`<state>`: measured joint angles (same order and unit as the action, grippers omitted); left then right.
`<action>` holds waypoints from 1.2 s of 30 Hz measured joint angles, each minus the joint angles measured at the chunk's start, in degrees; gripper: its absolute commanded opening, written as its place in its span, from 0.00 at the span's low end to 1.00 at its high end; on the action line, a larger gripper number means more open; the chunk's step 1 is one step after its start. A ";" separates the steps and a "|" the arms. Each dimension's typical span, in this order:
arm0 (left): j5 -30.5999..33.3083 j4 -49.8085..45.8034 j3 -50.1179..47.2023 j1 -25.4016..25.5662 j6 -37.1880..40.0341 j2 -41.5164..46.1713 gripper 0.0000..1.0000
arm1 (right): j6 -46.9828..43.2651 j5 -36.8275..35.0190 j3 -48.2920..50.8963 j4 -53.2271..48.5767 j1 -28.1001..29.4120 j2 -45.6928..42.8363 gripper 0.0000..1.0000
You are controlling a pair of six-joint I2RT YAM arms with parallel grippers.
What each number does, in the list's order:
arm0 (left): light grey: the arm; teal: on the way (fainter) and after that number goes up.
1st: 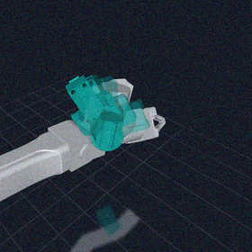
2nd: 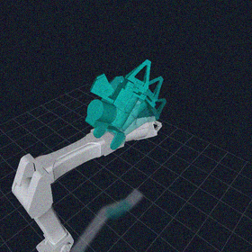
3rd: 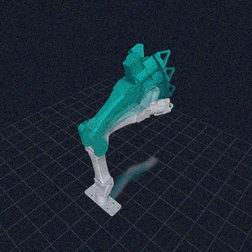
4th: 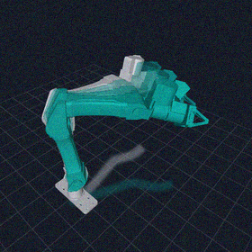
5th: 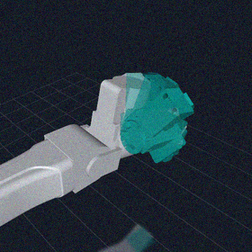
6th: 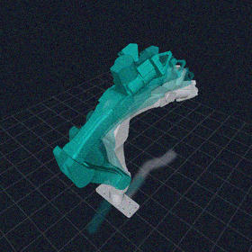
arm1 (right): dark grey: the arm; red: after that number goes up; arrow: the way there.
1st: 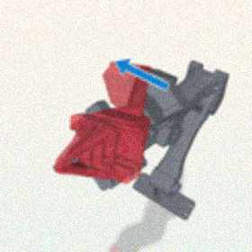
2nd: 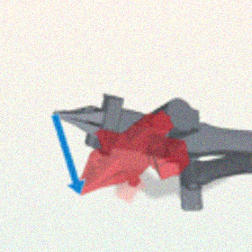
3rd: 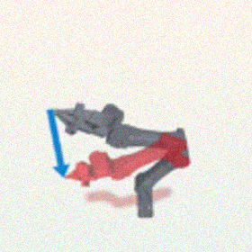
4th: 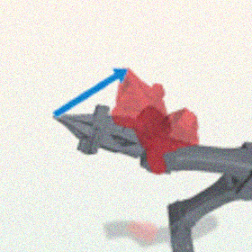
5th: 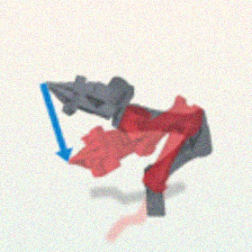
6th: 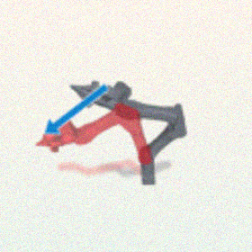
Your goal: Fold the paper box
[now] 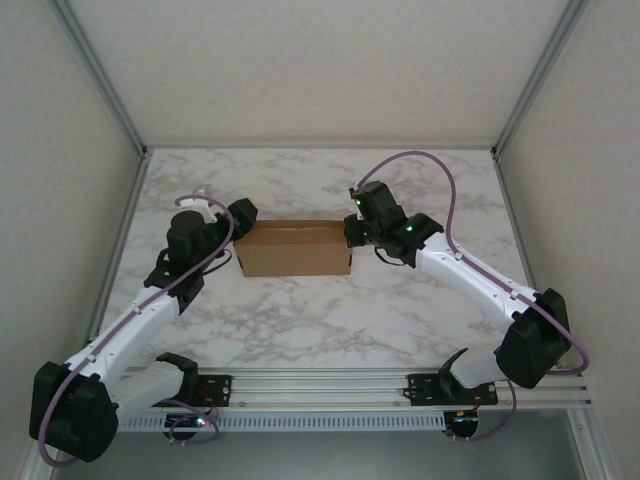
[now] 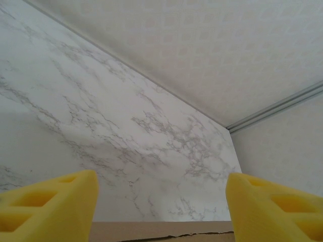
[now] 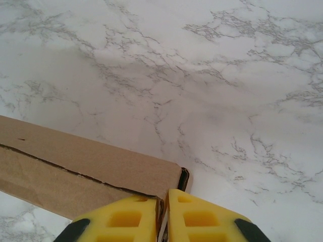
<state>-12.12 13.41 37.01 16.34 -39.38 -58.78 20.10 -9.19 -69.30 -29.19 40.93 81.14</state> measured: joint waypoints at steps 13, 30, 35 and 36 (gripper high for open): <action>-0.02 0.70 -0.15 -0.31 0.37 -0.63 0.63 | 0.02 0.22 0.39 0.22 0.00 -0.09 0.12; -0.26 4.83 -7.06 -0.31 -1.81 4.66 0.59 | 0.28 1.77 6.23 5.38 0.44 -3.15 0.16; -0.22 5.27 -7.28 -0.31 -2.45 4.63 0.59 | 0.63 1.95 6.32 5.40 0.59 -3.15 0.17; -0.22 5.29 -7.28 -0.31 -2.45 4.63 0.59 | 0.74 1.99 6.32 5.40 0.59 -3.15 0.18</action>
<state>-12.34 18.70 29.74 16.03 -41.82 -54.15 20.84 -7.20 -62.98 -23.79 41.52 78.00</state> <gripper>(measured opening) 0.589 0.171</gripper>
